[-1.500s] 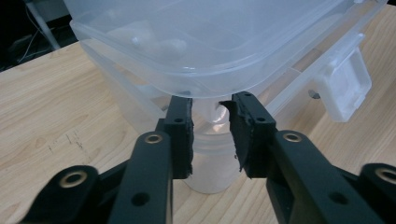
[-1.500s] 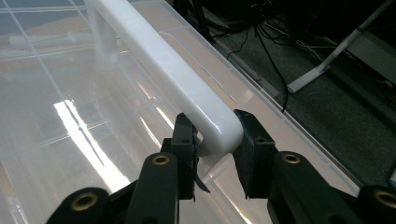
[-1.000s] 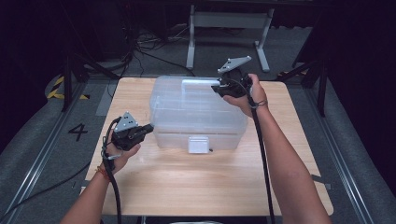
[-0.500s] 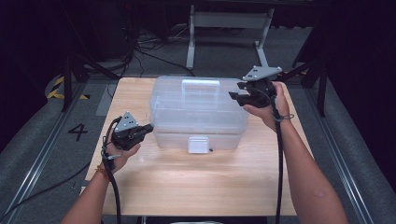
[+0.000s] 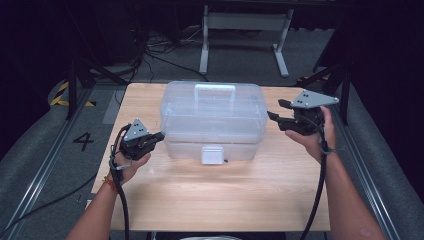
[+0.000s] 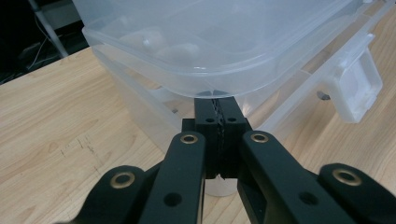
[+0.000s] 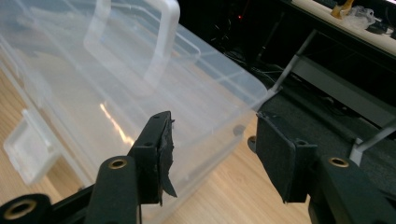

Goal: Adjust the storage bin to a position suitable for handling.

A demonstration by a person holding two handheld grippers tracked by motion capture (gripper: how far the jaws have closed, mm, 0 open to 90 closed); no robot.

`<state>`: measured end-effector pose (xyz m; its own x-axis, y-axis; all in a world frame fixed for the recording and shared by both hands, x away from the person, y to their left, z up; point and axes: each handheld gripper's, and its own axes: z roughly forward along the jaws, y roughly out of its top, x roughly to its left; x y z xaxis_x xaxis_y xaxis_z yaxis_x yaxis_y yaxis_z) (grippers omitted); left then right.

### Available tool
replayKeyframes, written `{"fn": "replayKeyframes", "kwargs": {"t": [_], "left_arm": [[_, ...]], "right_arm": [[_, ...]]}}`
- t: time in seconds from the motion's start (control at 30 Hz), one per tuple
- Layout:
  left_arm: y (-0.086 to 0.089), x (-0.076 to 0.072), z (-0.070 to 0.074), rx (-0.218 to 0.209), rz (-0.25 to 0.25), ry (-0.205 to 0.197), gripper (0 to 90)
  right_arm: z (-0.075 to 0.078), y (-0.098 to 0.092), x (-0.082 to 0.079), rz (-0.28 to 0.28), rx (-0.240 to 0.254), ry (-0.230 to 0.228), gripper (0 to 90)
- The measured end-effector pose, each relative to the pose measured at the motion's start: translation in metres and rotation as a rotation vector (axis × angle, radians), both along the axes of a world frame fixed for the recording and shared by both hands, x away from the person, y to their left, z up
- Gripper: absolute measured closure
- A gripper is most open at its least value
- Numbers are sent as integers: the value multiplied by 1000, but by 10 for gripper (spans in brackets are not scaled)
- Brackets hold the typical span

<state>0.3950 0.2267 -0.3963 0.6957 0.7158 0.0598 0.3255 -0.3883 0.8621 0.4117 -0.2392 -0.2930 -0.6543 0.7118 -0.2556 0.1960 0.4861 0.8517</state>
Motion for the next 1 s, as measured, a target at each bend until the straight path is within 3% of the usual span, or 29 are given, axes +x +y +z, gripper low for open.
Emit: {"fn": "replayKeyframes", "kwargs": {"t": [0.33,0.67,0.77,1.0], "left_arm": [[0,0,7,-13,5,-8,898],[0,2,12,-13,9,-16,896],[-1,2,12,-8,8,-16,895],[-2,1,13,1,13,-24,892]], "right_arm": [[-47,-10,-16,12,-43,37,461],[-68,-10,-14,34,-43,62,439],[-76,-8,-8,38,-30,73,436],[-83,-8,3,38,53,62,454]]}}
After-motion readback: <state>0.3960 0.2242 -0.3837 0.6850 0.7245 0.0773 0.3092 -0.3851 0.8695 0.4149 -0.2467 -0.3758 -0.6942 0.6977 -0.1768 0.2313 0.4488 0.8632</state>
